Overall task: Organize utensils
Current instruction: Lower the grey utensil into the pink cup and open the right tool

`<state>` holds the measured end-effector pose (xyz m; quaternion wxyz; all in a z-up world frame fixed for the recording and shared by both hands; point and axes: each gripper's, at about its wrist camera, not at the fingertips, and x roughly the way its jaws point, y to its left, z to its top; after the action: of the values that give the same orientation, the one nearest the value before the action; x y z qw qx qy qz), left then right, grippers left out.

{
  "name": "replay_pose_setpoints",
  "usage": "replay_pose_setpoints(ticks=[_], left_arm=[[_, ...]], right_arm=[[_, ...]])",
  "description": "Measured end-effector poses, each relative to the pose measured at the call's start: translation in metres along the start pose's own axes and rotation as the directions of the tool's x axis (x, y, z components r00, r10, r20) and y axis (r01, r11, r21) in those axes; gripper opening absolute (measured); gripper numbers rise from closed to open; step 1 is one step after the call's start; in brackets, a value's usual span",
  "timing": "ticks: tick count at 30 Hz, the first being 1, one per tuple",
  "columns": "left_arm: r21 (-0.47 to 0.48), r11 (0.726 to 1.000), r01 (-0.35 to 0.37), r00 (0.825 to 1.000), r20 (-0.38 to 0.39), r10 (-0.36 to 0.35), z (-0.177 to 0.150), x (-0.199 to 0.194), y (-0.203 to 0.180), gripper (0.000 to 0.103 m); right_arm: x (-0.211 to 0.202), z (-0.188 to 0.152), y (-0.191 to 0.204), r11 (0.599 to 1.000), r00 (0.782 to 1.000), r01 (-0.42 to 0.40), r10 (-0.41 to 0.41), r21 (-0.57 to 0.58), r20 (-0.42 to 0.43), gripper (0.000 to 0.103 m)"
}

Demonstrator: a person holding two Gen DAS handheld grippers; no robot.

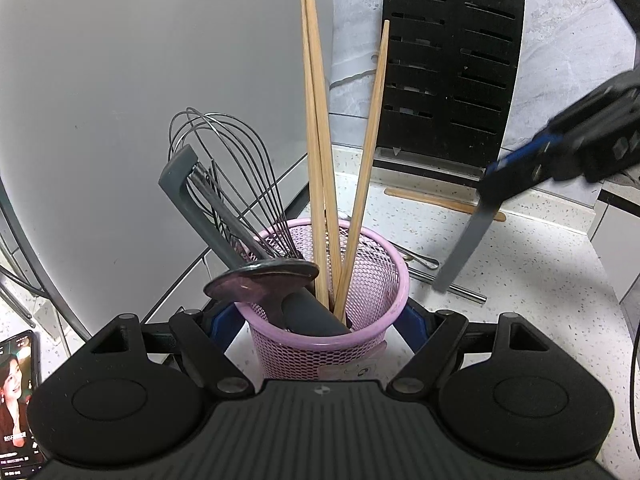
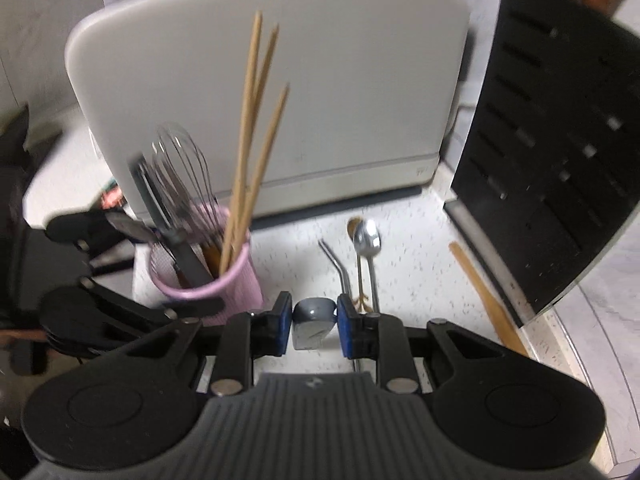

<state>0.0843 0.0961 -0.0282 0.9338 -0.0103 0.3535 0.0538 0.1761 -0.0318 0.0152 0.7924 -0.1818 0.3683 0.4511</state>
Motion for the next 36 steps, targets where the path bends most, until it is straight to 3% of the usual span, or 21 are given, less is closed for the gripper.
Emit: replay_pose_setpoints(ticks=[8,14,21,28,36], left_arm=[[-0.003,1.0,0.005,1.0,-0.011,-0.005,0.001,0.001,0.001,0.091],[-0.01,1.0,0.013,1.0,-0.02,-0.013,0.002,0.003,0.003,0.091],[-0.019,1.0,0.022,1.0,-0.021,-0.023,0.002,0.006,0.006,0.092],[-0.027,0.999,0.024,0.999,-0.022,-0.024,0.001,0.008,0.008,0.092],[-0.029,0.999,0.025,0.999,-0.021,-0.026,0.001,0.008,0.008,0.092]], right_arm=[[-0.044,0.013,0.014,0.999,0.988,-0.046,0.047,-0.011,0.148,0.022],[-0.051,0.024,0.025,0.995,0.974,-0.091,0.096,-0.035,0.204,0.022],[-0.03,0.03,0.038,0.987,0.974,-0.134,0.148,-0.091,0.171,0.022],[-0.006,0.027,0.056,0.974,0.989,-0.079,0.103,-0.21,0.109,0.022],[0.025,0.027,0.056,0.971,0.993,-0.098,0.109,-0.22,0.037,0.022]])
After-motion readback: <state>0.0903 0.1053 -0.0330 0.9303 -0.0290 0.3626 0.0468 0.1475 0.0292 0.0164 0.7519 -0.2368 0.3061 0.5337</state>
